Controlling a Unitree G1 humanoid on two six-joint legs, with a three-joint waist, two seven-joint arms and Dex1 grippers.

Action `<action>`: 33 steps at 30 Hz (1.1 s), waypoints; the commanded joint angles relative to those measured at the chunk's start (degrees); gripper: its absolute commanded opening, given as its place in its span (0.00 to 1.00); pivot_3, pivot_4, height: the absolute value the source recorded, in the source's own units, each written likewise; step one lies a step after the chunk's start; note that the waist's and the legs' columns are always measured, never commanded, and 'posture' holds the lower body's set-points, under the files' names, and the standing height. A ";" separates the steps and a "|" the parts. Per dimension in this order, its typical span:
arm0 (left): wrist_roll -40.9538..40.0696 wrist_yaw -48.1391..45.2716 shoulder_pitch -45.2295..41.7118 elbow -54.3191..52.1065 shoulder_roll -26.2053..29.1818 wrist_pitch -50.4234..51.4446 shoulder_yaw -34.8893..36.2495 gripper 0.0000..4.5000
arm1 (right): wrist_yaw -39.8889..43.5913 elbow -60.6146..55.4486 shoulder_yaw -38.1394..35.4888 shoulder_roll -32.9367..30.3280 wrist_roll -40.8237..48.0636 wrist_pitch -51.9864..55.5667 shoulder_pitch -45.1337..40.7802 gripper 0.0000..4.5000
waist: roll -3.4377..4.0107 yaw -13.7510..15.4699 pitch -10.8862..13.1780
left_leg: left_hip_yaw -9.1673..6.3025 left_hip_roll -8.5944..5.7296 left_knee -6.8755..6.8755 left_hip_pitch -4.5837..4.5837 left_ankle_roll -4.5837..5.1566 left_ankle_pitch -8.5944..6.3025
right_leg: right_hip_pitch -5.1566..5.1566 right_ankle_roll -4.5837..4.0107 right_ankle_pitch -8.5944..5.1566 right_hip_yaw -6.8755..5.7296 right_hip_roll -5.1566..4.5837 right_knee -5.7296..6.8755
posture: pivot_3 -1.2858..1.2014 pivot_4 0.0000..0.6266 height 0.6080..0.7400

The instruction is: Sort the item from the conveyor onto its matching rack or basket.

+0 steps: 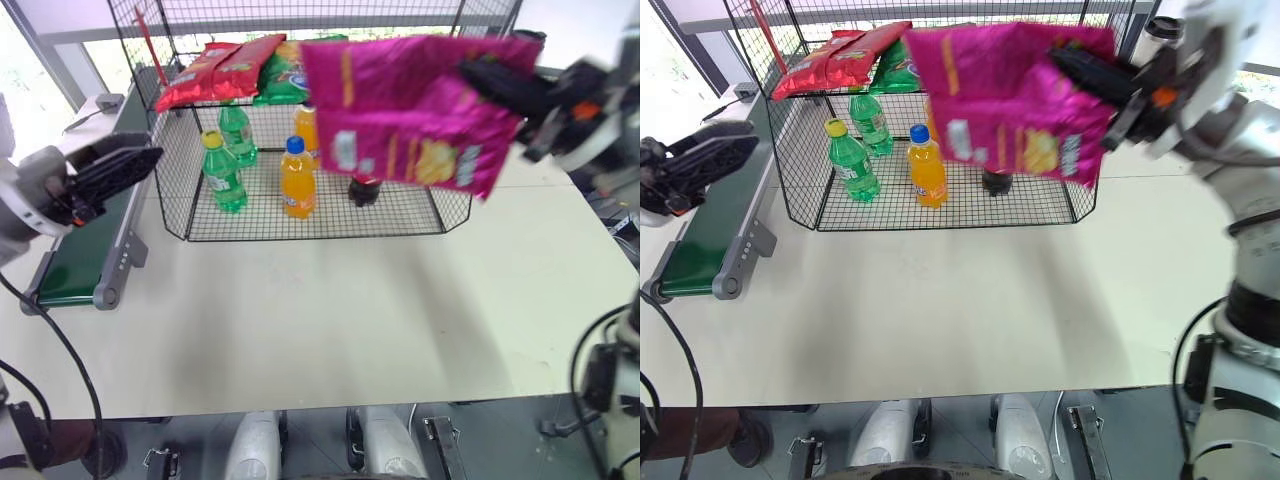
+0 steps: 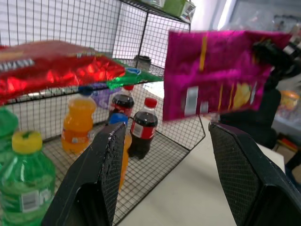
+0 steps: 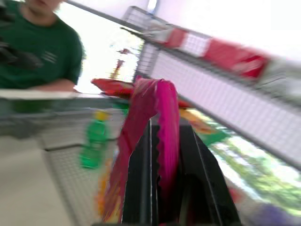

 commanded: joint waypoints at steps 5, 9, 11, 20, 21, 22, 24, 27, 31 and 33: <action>0.71 0.94 -1.68 -0.21 -3.19 -3.02 -3.00 0.65 | -5.89 8.86 6.67 1.14 -20.44 -23.01 -6.44 0.00 | 0.00 -0.48 0.00 | 0.10 0.02 0.02 0.12 0.00 0.01 | 0.00 0.00 0.00 0.07 0.02 0.06 | 0.52 0.24 1.00; 0.34 2.09 -1.65 -1.23 -4.57 -3.16 -3.56 0.65 | -11.06 17.84 12.17 4.40 -33.80 -41.31 -8.25 0.00 | 0.00 -0.46 0.00 | 0.12 0.02 0.03 0.10 0.00 0.01 | 0.00 0.01 0.01 0.10 0.03 0.05 | 0.52 0.24 1.00; -0.26 2.87 -0.98 -2.04 -4.80 -2.98 -2.95 0.65 | -13.51 22.51 15.80 5.17 -41.16 -50.39 -9.56 0.00 | 0.01 -0.44 0.01 | 0.14 0.00 0.02 0.09 0.00 0.01 | -0.01 0.01 0.01 0.12 -0.01 0.05 | 0.52 0.24 1.00; -3.34 7.23 2.89 -5.41 -4.93 -2.67 0.70 0.65 | -28.06 40.77 34.02 1.50 -77.06 -83.08 -12.47 0.00 | -0.01 -0.44 0.00 | 0.14 -0.01 0.00 0.07 -0.04 0.03 | -0.04 0.00 0.00 0.11 -0.07 0.04 | 0.52 0.24 1.00; -3.54 7.54 3.27 -5.55 -4.94 -2.82 0.85 0.65 | -28.93 42.78 34.54 1.90 -77.99 -82.91 -12.92 0.00 | -0.01 -0.44 0.01 | 0.14 -0.01 0.01 0.08 -0.05 0.03 | -0.03 0.00 0.00 0.11 -0.07 0.04 | 0.52 0.24 1.00; -3.72 7.84 3.56 -5.61 -4.97 -2.99 0.94 0.65 | -29.61 44.91 35.13 2.22 -78.99 -82.55 -13.53 0.00 | -0.01 -0.45 0.02 | 0.15 -0.01 0.01 0.07 -0.08 0.06 | -0.03 0.00 0.00 0.12 -0.07 0.03 | 0.52 0.24 1.00; -3.87 8.19 3.96 -5.64 -5.11 -3.31 0.92 0.65 | -30.08 48.39 35.58 2.93 -80.61 -79.41 -14.81 0.00 | -0.01 -0.41 0.02 | 0.14 -0.01 0.02 0.07 -0.12 0.08 | -0.03 0.00 0.00 0.12 -0.07 0.05 | 0.52 0.24 1.00; -3.33 8.60 4.70 -5.94 -5.86 -3.96 0.17 0.65 | -31.55 51.57 35.21 4.00 -82.44 -73.53 -17.36 0.00 | -0.01 -0.45 0.02 | 0.14 -0.01 0.00 0.07 -0.22 0.13 | -0.03 -0.01 0.01 0.12 -0.08 0.05 | 0.52 0.24 1.00; -2.46 8.90 5.59 -6.19 -7.02 -4.78 -1.02 0.65 | -32.04 50.69 34.75 5.26 -82.76 -68.33 -19.27 0.00 | -0.01 -0.45 0.02 | 0.12 -0.01 -0.03 0.07 -0.23 0.14 | -0.03 -0.01 0.01 0.11 -0.08 0.05 | 0.52 0.24 1.00; -2.22 9.13 5.84 -6.37 -7.56 -5.19 -1.49 0.65 | -30.73 49.36 34.71 6.04 -81.66 -66.87 -19.15 0.00 | -0.01 -0.45 0.02 | 0.11 -0.01 -0.03 0.07 -0.23 0.14 | -0.03 -0.01 0.01 0.12 -0.08 0.05 | 0.52 0.24 1.00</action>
